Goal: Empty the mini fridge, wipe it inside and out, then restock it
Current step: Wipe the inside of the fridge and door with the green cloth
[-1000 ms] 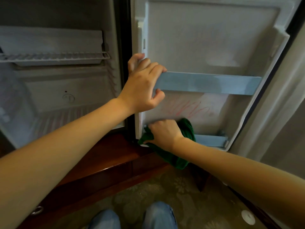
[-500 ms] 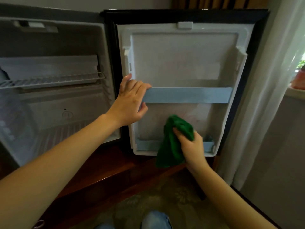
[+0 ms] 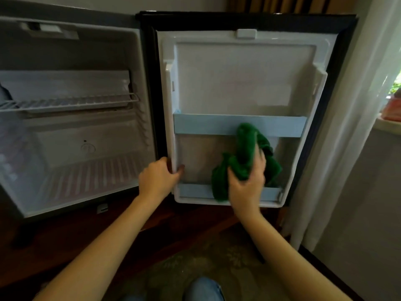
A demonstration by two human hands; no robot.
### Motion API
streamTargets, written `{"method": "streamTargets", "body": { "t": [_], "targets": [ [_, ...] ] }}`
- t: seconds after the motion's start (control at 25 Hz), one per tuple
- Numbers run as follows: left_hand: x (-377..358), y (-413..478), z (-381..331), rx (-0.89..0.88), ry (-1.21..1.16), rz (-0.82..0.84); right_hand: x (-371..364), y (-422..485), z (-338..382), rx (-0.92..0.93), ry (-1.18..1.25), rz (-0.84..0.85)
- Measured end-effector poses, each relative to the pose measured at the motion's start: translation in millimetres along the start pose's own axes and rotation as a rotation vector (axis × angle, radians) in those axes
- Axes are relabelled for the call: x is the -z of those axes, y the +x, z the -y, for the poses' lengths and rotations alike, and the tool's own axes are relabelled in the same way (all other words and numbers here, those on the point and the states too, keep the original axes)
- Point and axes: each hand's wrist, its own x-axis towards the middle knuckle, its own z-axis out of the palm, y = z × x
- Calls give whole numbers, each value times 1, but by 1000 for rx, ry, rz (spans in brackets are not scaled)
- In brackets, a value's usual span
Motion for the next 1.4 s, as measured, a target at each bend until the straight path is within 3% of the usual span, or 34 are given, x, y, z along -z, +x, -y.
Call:
{"method": "streamTargets", "body": {
  "t": [0.16, 0.24, 0.36, 0.56, 0.64, 0.84, 0.96, 1.12, 1.2, 1.28, 1.4],
  "targets": [
    [1, 3, -1, -132, 180, 33, -58, 11, -43, 529, -564, 412],
    [1, 2, 0, -166, 209, 30, -61, 24, -48, 670, -689, 567],
    [5, 3, -1, -196, 203, 20, -11, 48, -65, 853, -865, 688],
    [4, 2, -2, -220, 210, 17, 67, 72, -82, 805, -1099, 694],
    [1, 3, -1, -230, 198, 11, 50, 67, -80, 814, -1105, 701],
    [-1, 6, 1, -216, 203, 19, -31, 50, -52, 968, -936, 901],
    [2, 5, 2, -206, 213, 42, -14, 60, -56, 801, -856, 1288],
    [3, 3, 0, -221, 213, 20, 56, 77, -59, 645, -949, 1264],
    [3, 3, 0, -226, 208, 20, 77, 79, -58, 626, -1137, 1317],
    [2, 3, 3, -231, 195, 22, 76, 75, -56, 729, -1136, 1133],
    [-2, 5, 1, -232, 175, 8, 34, 73, -61, 753, -1059, 1105]
  ]
}}
